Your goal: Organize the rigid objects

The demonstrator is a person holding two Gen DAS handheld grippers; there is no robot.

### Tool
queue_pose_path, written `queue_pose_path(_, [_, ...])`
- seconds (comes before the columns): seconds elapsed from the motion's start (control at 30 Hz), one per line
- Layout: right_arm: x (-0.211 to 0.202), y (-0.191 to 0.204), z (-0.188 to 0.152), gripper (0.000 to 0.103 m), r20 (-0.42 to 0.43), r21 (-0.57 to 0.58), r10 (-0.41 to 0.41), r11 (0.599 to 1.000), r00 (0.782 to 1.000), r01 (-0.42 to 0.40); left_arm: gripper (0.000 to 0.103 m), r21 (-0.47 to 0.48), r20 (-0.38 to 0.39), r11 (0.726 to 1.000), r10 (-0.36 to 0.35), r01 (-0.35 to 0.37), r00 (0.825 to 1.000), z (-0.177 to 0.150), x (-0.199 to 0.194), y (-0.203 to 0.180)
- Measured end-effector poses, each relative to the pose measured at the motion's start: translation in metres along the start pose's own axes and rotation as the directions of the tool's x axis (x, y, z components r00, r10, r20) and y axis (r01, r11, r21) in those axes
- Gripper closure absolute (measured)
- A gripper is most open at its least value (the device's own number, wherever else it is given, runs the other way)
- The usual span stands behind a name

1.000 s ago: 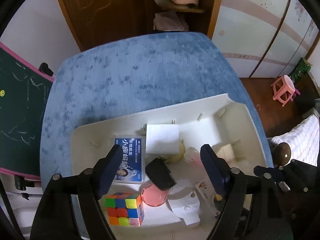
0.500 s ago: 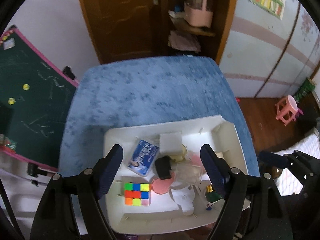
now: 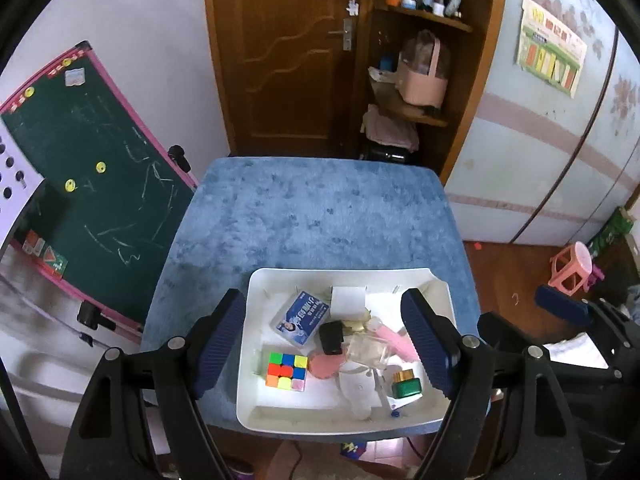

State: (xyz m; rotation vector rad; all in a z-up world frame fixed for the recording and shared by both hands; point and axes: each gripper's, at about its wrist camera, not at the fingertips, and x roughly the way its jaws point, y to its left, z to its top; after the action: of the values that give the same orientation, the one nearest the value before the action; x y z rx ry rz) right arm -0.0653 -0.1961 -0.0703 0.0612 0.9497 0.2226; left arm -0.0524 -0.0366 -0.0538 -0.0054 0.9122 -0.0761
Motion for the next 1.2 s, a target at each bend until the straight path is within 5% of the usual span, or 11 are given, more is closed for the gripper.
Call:
queue_pose_path(0.47, [-0.031,0.012,-0.007,0.027,0.046,0.02,-0.049,0.999,0.998,0.049,0.02,-0.005,0.053,0.997,0.072,-0.072,0.996,-0.003,-0.026,0.014])
queue_pose_path(1.2, [-0.046,0.042,0.006,0.023,0.108,0.088,-0.165,0.984,0.98,0.156,0.02,0.075,0.019,0.997,-0.003,0.001,1.0,0.012,-0.019,0.026])
